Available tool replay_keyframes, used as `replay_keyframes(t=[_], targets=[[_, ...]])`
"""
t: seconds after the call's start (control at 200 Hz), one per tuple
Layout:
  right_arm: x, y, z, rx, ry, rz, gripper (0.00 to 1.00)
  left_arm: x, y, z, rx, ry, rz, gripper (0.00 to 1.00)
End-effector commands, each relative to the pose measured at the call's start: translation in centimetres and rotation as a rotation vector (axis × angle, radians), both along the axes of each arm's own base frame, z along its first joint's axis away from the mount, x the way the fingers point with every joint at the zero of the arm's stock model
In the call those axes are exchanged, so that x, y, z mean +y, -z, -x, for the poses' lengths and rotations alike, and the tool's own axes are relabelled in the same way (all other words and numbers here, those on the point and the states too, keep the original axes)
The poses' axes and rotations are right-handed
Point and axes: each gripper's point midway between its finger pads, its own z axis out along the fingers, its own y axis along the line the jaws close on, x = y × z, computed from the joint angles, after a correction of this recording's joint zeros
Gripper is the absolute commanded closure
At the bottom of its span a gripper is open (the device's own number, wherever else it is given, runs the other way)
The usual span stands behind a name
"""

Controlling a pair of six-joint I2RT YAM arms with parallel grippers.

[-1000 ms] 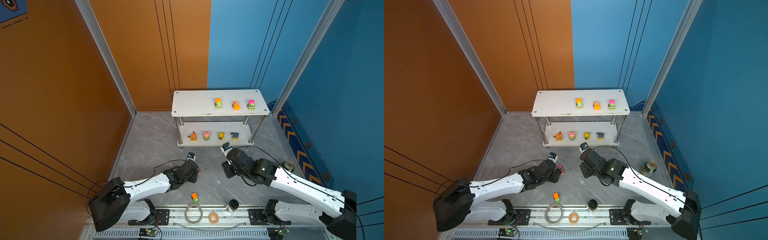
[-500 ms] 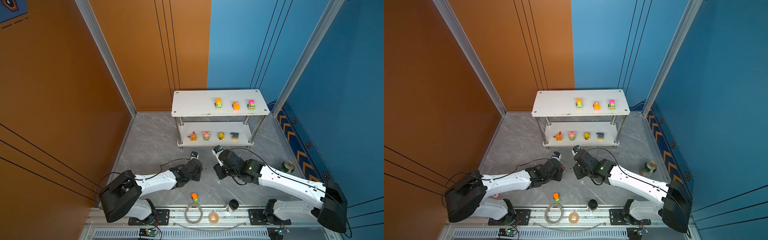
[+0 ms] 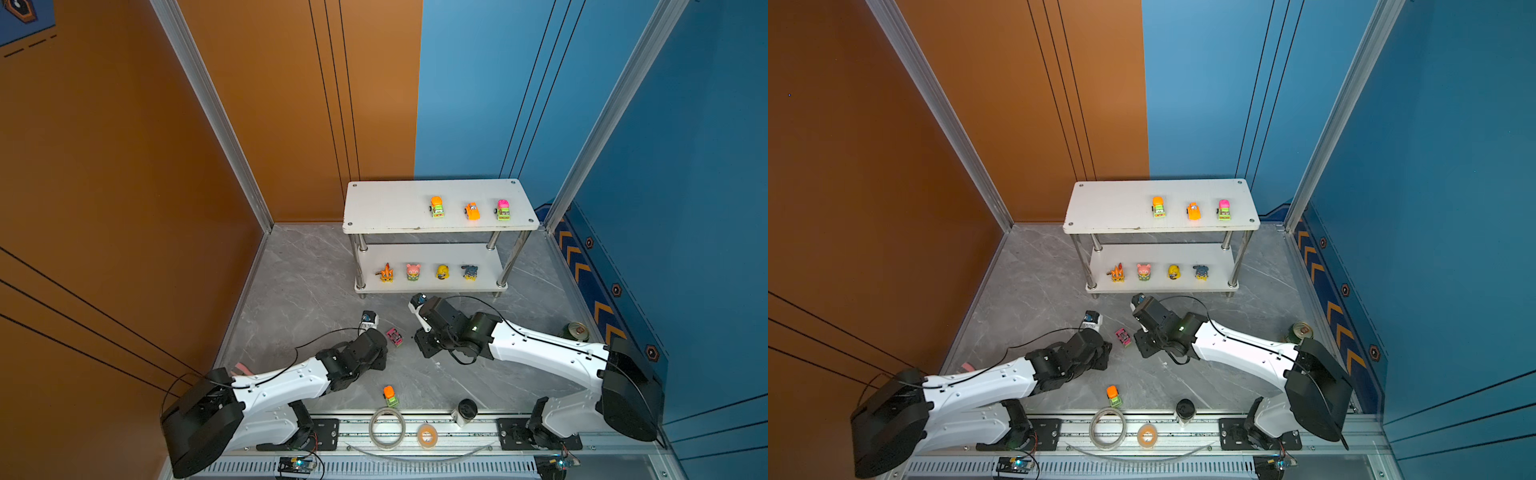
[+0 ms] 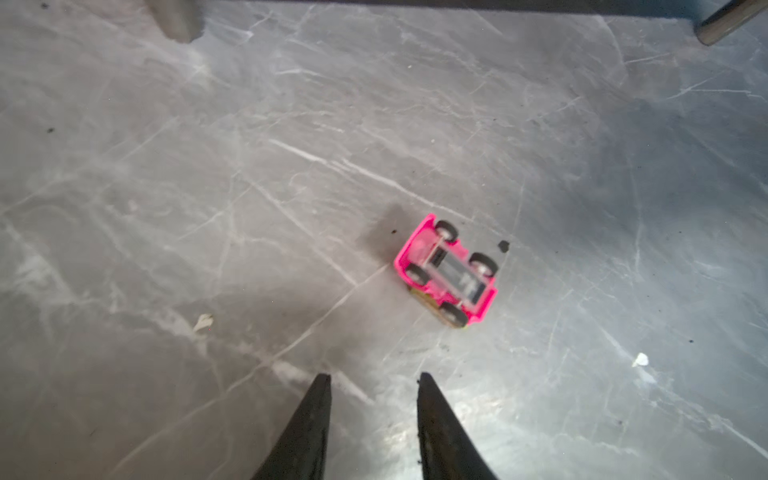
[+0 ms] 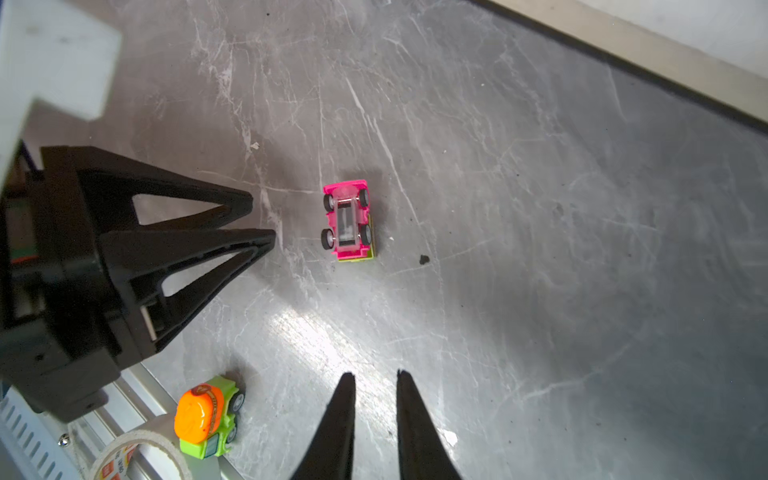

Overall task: Place and organize the plastic toys onto the shelf
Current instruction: 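Move the right gripper down to the pink car while the left gripper closes beside it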

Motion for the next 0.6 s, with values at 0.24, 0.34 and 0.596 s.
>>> replay_keyframes(t=[0.24,0.34,0.596], targets=[[6.0,1.3,-0.3,0.041,-0.114,-0.041,1.00,2.5,-2.7,-0.8,-0.072,-0.071,0.022,0.72],[7.0,3.0,-0.6,0.044,-0.120,0.001,1.00,3.2,-2.6,-0.8,-0.064,-0.093,0.034,0.75],[7.5,4.6,-2.0,-0.015,-0.082,0.053,1.00,4.2,-2.1,-0.7,-0.050,-0.119,0.049,0.75]])
